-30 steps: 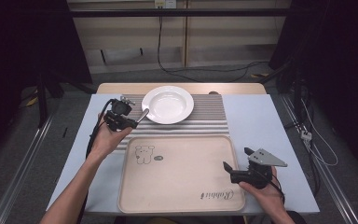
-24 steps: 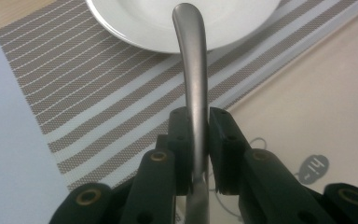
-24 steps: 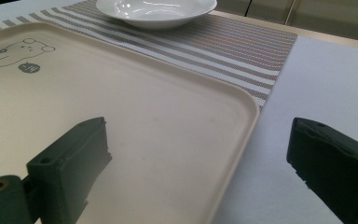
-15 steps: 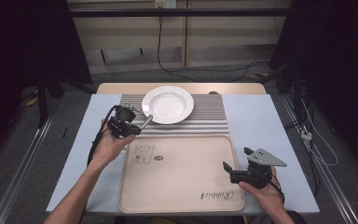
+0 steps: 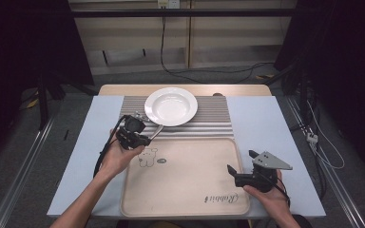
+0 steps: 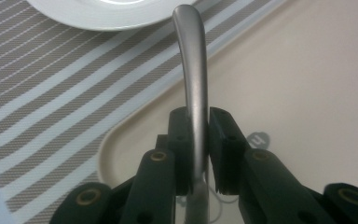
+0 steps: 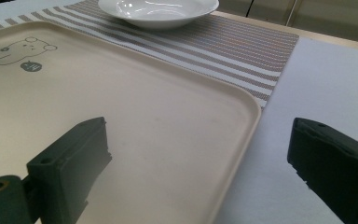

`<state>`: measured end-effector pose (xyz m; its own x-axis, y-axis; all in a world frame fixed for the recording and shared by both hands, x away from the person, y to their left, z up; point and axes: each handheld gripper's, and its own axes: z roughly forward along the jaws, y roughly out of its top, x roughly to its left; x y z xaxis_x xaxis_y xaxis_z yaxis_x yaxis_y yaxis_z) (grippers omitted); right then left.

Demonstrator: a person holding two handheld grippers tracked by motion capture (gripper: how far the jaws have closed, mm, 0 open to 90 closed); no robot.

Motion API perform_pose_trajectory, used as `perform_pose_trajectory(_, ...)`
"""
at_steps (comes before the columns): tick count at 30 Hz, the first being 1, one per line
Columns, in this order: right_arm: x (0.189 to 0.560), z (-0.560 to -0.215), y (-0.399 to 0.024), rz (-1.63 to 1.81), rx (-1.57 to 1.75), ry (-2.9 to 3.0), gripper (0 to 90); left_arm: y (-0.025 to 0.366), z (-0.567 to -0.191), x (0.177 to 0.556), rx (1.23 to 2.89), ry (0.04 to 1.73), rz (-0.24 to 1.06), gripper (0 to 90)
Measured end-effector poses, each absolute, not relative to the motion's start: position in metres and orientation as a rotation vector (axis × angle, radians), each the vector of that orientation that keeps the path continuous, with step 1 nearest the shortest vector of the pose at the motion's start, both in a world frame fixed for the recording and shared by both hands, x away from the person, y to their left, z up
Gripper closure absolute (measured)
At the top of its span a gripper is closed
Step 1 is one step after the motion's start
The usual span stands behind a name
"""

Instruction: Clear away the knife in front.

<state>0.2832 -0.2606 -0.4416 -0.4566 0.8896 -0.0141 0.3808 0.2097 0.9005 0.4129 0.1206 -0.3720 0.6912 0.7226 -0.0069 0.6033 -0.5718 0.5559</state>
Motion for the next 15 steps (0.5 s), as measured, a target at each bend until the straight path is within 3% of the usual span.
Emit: perform_pose_trajectory(15, 0.283, -0.441, -0.260, 1.208, 1.174, 1.941, 5.6, 0.109, -0.398, 0.396, 2.396, 1.053, 0.243, 79.7)
